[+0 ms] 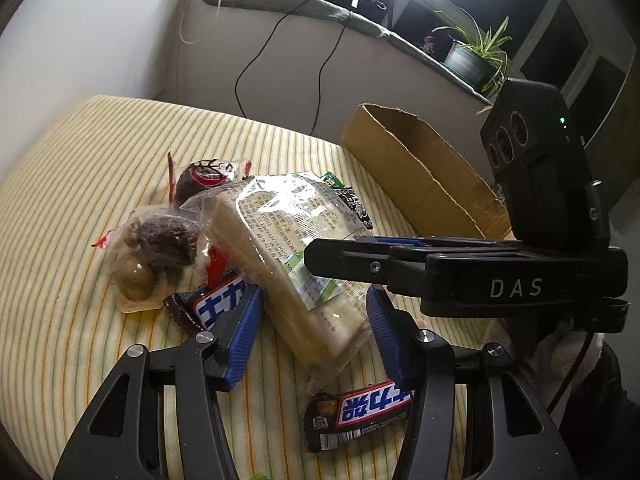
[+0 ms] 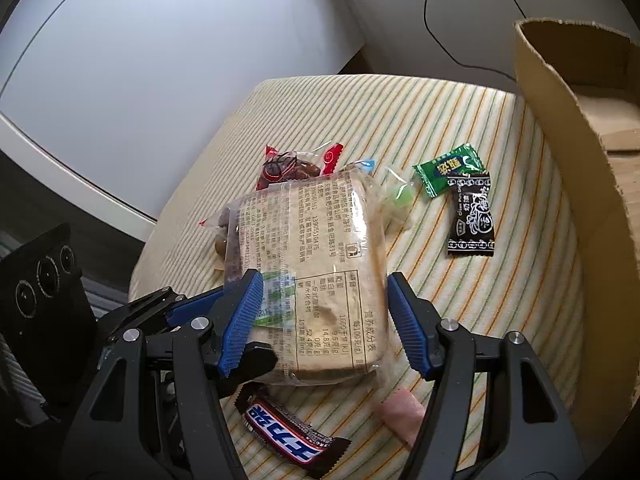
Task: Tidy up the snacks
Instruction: 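Close the right gripper on the wrapped bread loaf and lift it, then carry the bread loaf into the cardboard box and open the right gripper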
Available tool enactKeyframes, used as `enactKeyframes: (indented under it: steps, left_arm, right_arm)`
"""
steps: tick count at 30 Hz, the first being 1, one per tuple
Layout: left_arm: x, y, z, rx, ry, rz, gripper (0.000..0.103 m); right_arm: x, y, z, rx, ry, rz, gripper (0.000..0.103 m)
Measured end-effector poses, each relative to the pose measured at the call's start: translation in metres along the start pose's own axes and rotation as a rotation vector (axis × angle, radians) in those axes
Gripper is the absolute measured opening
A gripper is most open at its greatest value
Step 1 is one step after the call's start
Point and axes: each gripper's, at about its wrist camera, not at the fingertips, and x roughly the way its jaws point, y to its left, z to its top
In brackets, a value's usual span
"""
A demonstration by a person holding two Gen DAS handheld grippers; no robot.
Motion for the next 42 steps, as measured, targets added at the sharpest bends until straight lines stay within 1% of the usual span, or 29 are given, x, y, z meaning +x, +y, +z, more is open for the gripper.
enactKeyframes:
  steps: [3,10,16,20,28,35,42]
  left_arm:
    - [-0.002,-0.005,0.000,0.023,-0.008,0.014,0.052]
    - [-0.009,-0.022,0.005,0.067,-0.036,0.031,0.052]
    - [-0.016,-0.041,0.016,0.111,-0.068,0.027,0.052]
    - [-0.011,-0.058,0.027,0.144,-0.083,0.016,0.052]
    - [0.003,-0.104,0.050,0.228,-0.105,-0.025,0.052]
    - [0.028,-0.136,0.066,0.268,-0.091,-0.056,0.052]
    - [0.061,-0.168,0.079,0.321,-0.061,-0.073,0.052]
  right_arm:
    - [-0.002,0.003,-0.002,-0.005,-0.002,0.000,0.060]
    - [-0.016,0.004,-0.006,-0.005,-0.030,-0.006,0.059]
    - [-0.042,0.008,-0.006,-0.022,-0.079,-0.023,0.059]
    - [-0.062,0.005,-0.006,-0.026,-0.115,-0.042,0.059]
    - [-0.105,-0.016,-0.003,0.002,-0.194,-0.080,0.059]
    - [-0.137,-0.052,0.004,0.037,-0.226,-0.138,0.059]
    - [-0.153,-0.087,0.005,0.080,-0.253,-0.182,0.059]
